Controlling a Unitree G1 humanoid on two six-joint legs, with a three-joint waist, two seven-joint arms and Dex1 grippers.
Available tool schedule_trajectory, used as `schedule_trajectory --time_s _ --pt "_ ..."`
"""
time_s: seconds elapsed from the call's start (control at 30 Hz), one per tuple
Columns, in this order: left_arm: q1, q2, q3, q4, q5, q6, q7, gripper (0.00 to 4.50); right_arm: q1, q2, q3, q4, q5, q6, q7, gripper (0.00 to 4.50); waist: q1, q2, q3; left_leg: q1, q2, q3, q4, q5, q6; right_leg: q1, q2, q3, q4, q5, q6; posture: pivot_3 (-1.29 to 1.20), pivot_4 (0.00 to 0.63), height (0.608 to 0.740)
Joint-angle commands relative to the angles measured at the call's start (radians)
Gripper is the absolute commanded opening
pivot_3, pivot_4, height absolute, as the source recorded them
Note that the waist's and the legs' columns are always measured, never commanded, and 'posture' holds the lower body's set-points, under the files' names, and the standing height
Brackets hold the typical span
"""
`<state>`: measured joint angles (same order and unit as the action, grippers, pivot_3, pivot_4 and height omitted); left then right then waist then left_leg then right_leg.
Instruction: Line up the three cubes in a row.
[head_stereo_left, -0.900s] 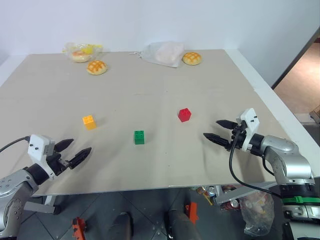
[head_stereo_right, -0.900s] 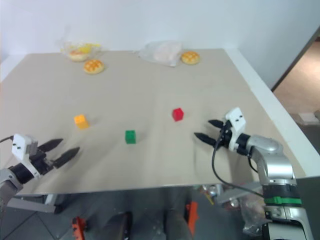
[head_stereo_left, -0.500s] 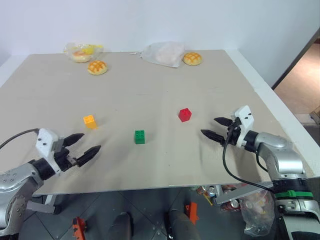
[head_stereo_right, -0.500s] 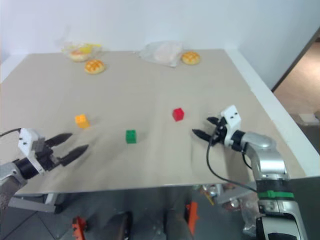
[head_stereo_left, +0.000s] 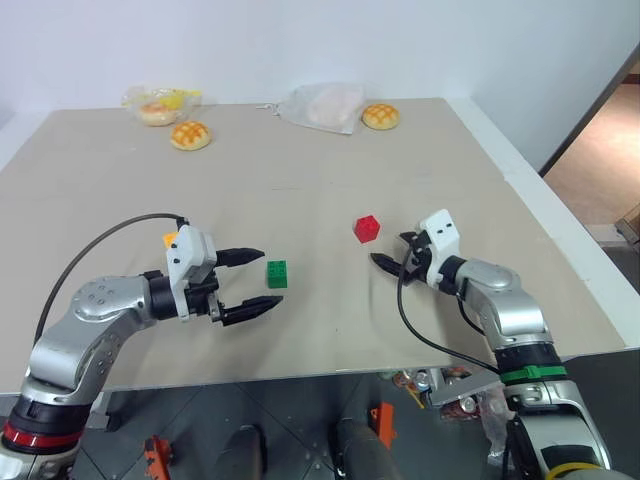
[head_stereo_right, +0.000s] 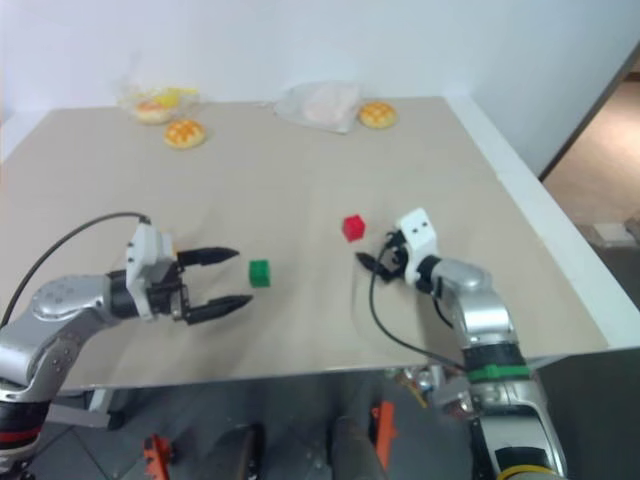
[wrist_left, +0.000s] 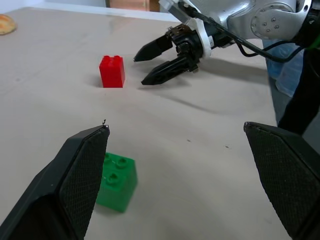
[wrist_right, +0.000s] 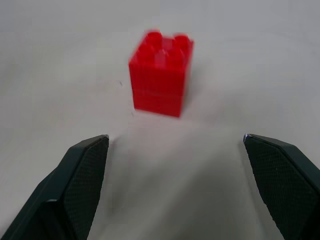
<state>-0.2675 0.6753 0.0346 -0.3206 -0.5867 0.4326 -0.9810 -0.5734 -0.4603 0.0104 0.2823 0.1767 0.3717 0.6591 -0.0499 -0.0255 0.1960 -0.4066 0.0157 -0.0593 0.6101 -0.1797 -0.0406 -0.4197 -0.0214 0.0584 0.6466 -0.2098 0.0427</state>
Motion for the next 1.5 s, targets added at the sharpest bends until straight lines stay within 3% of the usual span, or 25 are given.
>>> schedule_trajectory --time_s 0.03,0.47,0.57,0.77,0.83,0.97,1.2,1.33,1.5 --pt "-0.016 -0.012 0.001 0.004 0.009 -0.035 -0.016 4.45 -0.043 0.029 -0.016 0.008 0.0 -0.002 -0.038 4.46 0.0 0.0 0.0 0.0 0.0 0.0 0.0 0.0 0.0 0.0 0.0 0.0 0.0 0.0 0.0 0.0 0.15 0.74" --pt "-0.006 -0.043 0.014 0.022 0.025 -0.072 -0.017 4.45 -0.148 0.108 -0.007 0.158 -0.04 -0.044 -0.104 4.46 0.0 0.0 0.0 0.0 0.0 0.001 0.001 0.0 0.0 0.0 0.001 0.001 0.0 0.002 0.0 0.0 0.15 0.74" --pt "0.001 -0.045 0.019 0.021 0.024 -0.077 -0.015 4.5 -0.184 0.123 -0.006 0.227 -0.062 -0.074 -0.137 3.67 0.0 0.0 0.0 0.0 0.001 0.001 0.001 0.0 0.0 0.0 0.001 0.001 0.0 0.002 0.0 0.0 0.15 0.74" --pt "0.015 -0.043 0.031 0.031 0.031 -0.099 -0.008 4.5 -0.217 0.141 -0.027 0.302 -0.055 -0.124 -0.141 1.62 0.0 0.0 0.0 -0.001 0.001 0.001 0.001 0.0 0.0 -0.001 0.002 0.002 0.0 0.002 0.0 0.0 0.15 0.74" --pt "0.023 -0.041 0.039 0.041 0.035 -0.107 -0.005 4.5 -0.213 0.131 -0.023 0.306 -0.057 -0.136 -0.123 1.26 0.0 0.0 0.0 0.0 0.001 0.001 0.001 0.0 0.0 -0.001 0.002 0.002 0.0 0.002 0.0 0.0 0.15 0.74" --pt "0.036 -0.03 0.066 0.072 0.017 -0.103 -0.017 4.5 -0.168 0.082 0.006 0.241 -0.043 -0.14 0.018 1.27 0.0 0.0 0.0 0.0 0.001 0.001 0.001 0.0 0.0 -0.001 0.002 0.002 0.0 0.002 0.0 0.0 0.15 0.74" --pt "0.083 0.058 0.076 0.135 0.044 -0.115 -0.129 4.5 -0.026 -0.114 0.077 -0.023 0.116 -0.069 0.538 1.27 0.001 0.0 0.0 -0.001 0.002 0.001 0.0 0.0 0.0 -0.001 0.002 0.002 0.0 0.002 0.0 0.0 0.15 0.74" --pt "0.094 0.091 0.088 0.169 0.04 -0.122 -0.167 4.5 -0.026 -0.166 0.114 -0.026 0.117 -0.092 0.66 1.27 -0.001 0.0 0.0 0.0 0.003 0.002 0.001 0.0 0.0 -0.001 0.003 0.002 0.0 0.0 -0.005 0.0 0.15 0.74" --pt "0.12 0.131 0.106 0.209 0.057 -0.139 -0.205 4.5 -0.086 -0.143 0.145 0.106 0.068 -0.194 0.707 1.27 -0.002 0.0 0.0 0.0 0.009 0.003 0.006 0.0 0.0 -0.001 0.008 0.002 0.0 0.002 -0.008 0.0 0.15 0.74"
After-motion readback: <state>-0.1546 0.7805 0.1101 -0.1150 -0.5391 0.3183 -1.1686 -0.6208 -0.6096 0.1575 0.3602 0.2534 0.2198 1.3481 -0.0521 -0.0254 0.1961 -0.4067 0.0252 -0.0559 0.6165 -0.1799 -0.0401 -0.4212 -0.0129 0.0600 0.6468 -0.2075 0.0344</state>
